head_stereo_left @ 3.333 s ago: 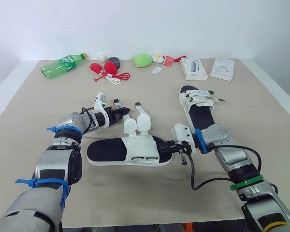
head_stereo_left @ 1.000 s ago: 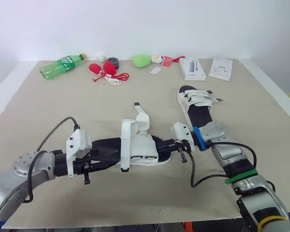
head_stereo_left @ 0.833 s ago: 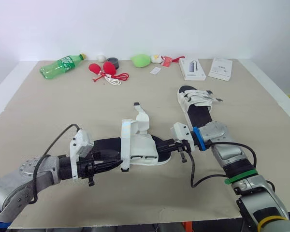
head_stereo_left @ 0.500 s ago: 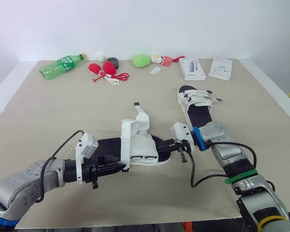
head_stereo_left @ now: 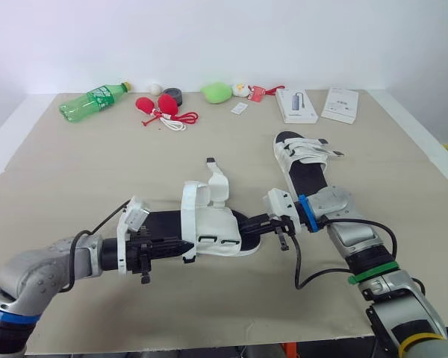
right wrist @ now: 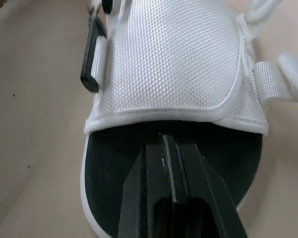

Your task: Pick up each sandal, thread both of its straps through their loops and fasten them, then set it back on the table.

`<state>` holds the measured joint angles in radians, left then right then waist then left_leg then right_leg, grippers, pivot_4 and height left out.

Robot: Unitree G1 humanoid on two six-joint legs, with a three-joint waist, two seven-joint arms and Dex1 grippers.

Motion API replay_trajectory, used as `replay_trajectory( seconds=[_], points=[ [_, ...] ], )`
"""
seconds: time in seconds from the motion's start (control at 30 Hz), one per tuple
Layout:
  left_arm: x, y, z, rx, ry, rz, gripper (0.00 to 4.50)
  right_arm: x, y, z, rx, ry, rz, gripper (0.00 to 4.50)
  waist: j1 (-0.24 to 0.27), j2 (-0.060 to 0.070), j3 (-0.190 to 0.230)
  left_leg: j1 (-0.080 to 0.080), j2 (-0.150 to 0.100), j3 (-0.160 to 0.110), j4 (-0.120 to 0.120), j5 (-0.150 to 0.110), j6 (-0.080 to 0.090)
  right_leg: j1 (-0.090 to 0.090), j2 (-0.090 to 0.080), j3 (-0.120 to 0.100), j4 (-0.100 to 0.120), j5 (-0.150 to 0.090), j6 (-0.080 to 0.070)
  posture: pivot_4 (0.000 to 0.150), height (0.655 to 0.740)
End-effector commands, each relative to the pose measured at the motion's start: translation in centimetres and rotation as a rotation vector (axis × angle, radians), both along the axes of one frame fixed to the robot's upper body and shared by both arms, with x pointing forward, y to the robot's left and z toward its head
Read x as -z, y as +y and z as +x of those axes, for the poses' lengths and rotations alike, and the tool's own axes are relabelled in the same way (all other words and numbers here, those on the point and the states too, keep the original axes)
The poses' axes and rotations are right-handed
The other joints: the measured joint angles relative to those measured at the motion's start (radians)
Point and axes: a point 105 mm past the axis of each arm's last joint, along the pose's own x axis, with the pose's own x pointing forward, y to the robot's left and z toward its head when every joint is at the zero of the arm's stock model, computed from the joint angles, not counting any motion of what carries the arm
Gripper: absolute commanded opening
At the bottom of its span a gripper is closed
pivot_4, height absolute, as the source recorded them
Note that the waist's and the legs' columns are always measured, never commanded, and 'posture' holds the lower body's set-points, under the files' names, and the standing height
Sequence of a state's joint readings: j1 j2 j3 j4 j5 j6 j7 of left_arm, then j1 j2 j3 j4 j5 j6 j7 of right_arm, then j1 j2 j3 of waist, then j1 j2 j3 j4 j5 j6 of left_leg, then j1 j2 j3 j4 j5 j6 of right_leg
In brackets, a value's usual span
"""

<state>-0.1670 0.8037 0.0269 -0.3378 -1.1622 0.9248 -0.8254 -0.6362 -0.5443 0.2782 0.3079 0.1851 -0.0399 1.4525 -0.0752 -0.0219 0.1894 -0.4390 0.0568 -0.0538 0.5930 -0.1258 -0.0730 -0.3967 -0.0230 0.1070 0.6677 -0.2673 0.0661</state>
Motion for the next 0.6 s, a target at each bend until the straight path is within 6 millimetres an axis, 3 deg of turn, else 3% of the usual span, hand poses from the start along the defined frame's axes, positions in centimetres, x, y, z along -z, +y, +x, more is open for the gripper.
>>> replay_trajectory(
  seconds=[0.03, 0.37, 0.47, 0.6],
  points=[
    [-2.9, 0.4, -0.4, 0.060, -0.011, -0.090, 0.03, 0.0, -0.4, 0.2, 0.019, -0.005, -0.020, 0.00, 0.000, 0.000, 0.000, 0.000, 0.000, 0.000, 0.000, 0.000, 0.000, 0.000, 0.000, 0.000, 0.000, 0.000, 0.000, 0.150, 0.7400],
    [0.5, 0.3, 0.6, 0.014, -0.124, 0.112, 0.03, -0.1, -0.3, 0.1, 0.022, -0.005, -0.013, 0.00, 0.001, 0.000, 0.000, -0.001, 0.000, 0.000, 0.000, 0.000, 0.000, -0.001, 0.000, 0.000, 0.000, 0.000, 0.000, 0.150, 0.7400],
    [0.8, 0.0, 1.0, 0.006, -0.174, 0.127, 0.83, -0.8, 0.2, -0.2, 0.012, 0.007, 0.025, 0.00, 0.002, 0.000, 0.000, 0.000, 0.000, 0.000, 0.000, 0.000, 0.000, -0.001, 0.000, 0.000, 0.000, 0.000, 0.000, 0.150, 0.7400],
    [0.3, -0.9, 1.7, 0.004, -0.214, 0.105, 0.83, -1.3, 0.7, -0.2, 0.004, 0.001, 0.034, 0.00, 0.002, 0.000, 0.000, -0.001, 0.000, 0.000, 0.000, 0.000, 0.000, -0.001, 0.000, 0.000, 0.000, 0.000, 0.000, 0.150, 0.7400]
  ],
)
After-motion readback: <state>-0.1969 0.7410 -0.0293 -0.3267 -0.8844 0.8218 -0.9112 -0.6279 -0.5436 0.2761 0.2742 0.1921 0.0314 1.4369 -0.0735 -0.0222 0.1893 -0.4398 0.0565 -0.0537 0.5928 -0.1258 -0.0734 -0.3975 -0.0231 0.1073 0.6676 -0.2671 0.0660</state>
